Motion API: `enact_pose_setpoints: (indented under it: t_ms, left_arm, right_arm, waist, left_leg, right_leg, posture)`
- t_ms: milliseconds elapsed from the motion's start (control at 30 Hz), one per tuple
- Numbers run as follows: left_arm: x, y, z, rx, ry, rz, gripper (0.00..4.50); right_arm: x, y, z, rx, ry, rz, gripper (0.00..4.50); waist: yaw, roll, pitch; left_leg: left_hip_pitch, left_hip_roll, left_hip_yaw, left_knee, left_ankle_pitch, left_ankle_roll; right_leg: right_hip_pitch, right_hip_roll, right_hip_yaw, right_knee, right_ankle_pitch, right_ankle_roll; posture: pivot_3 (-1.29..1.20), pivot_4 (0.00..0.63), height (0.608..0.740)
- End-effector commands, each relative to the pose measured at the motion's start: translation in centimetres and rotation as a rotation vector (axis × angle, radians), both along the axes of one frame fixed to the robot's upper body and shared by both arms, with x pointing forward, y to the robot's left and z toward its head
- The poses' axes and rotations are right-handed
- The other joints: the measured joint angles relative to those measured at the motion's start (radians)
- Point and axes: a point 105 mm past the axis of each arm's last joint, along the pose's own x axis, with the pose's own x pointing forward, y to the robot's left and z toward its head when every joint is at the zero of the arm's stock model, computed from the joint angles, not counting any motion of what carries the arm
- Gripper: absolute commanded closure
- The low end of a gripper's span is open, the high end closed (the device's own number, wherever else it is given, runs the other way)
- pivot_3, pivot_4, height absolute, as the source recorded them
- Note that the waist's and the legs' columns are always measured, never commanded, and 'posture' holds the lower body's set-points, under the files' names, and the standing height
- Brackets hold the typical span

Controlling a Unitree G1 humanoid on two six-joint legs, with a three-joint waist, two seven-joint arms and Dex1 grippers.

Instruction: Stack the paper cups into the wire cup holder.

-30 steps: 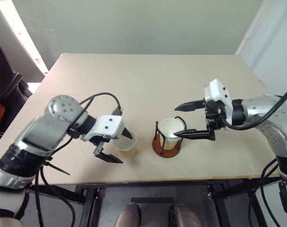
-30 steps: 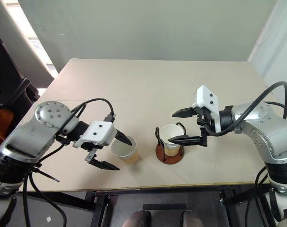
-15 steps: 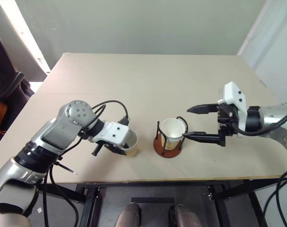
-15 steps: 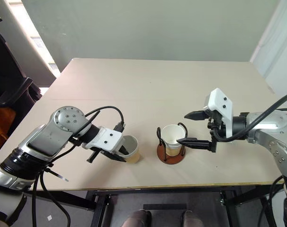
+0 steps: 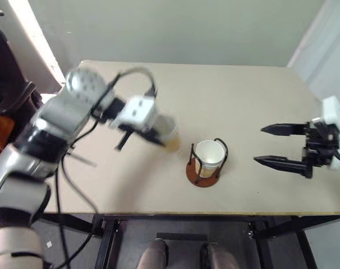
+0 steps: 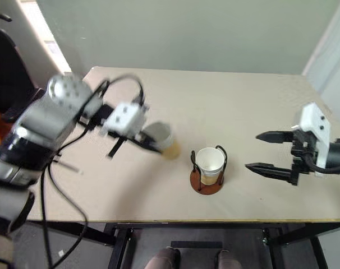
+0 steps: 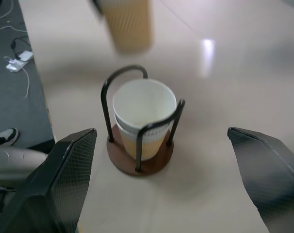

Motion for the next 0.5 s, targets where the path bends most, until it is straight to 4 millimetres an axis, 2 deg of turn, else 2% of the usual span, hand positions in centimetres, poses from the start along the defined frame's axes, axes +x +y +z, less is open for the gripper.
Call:
enact_pose_setpoints:
  t_ms: [33,100,200,500]
  left_arm:
    - [-1.0,-2.0,1.9,-0.037,-0.007,-0.112,4.48]
    - [-1.0,-3.7,2.3,-0.042,-0.03,-0.163,4.48]
    - [-1.0,-5.3,2.2,-0.043,-0.028,-0.21,4.48]
    - [-1.6,-6.2,-1.4,0.109,-0.017,-0.316,4.48]
  right_arm:
    - [0.0,-0.5,1.9,-0.026,-0.111,-0.039,0.0]
    - [-0.1,-0.4,2.1,-0.028,-0.123,-0.041,0.0]
    - [-0.2,-0.5,1.8,-0.044,-0.123,-0.057,0.0]
    - [-1.0,-0.8,1.6,-0.064,-0.124,-0.09,0.0]
  waist:
    - [-0.007,0.001,-0.001]
    - [-0.011,0.001,0.0]
    - [-0.009,0.002,0.0]
    - [-0.003,0.002,0.0]
  left_leg:
    - [0.0,-0.003,0.002,0.0,-0.001,0.002]
    - [0.0,-0.004,0.005,0.002,-0.002,0.005]
    - [-0.006,-0.003,0.004,0.012,-0.005,0.007]
    - [-0.008,-0.006,0.005,0.018,-0.007,0.006]
  right_leg:
    - [0.0,-0.001,0.001,0.0,0.0,0.004]
    - [0.0,-0.003,0.003,0.0,0.003,0.015]
    - [0.0,-0.003,0.003,0.001,0.002,0.021]
    - [0.002,-0.004,0.004,-0.002,0.0,0.028]
  posture:
    - [0.0,0.15,0.74]
    - [0.0,0.15,0.74]
    - [0.0,0.15,0.74]
    - [0.0,0.15,0.74]
